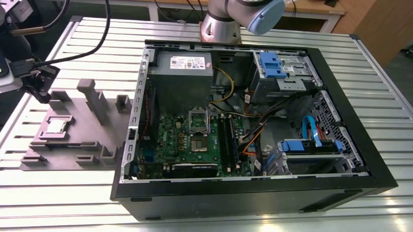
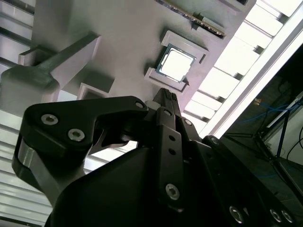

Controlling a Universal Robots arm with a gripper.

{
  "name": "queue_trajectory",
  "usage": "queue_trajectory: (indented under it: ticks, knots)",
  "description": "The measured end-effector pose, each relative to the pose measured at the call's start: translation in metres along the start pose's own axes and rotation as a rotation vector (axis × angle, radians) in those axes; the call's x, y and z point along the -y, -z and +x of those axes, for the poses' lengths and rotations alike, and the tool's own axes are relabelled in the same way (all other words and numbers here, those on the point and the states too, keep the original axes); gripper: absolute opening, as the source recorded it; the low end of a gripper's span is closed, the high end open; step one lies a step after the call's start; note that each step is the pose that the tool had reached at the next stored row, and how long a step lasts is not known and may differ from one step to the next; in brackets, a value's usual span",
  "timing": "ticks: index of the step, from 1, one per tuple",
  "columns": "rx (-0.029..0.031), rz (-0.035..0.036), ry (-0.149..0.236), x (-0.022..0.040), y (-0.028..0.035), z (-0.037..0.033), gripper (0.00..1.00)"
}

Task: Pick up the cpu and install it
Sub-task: 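Pick up the cpu and move it towards the insertion slot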

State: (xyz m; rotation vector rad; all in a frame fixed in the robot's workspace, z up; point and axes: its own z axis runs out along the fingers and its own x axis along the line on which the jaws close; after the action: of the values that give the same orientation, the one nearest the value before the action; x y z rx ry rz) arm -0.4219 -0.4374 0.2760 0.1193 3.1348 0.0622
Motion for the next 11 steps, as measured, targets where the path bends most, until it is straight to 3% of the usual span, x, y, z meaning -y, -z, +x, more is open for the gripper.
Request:
queue_trajectory:
  ticks: [11]
  knots:
    - [-0.0001,0.0001,0.0,0.0056,-0.0127,0.0015,0.1]
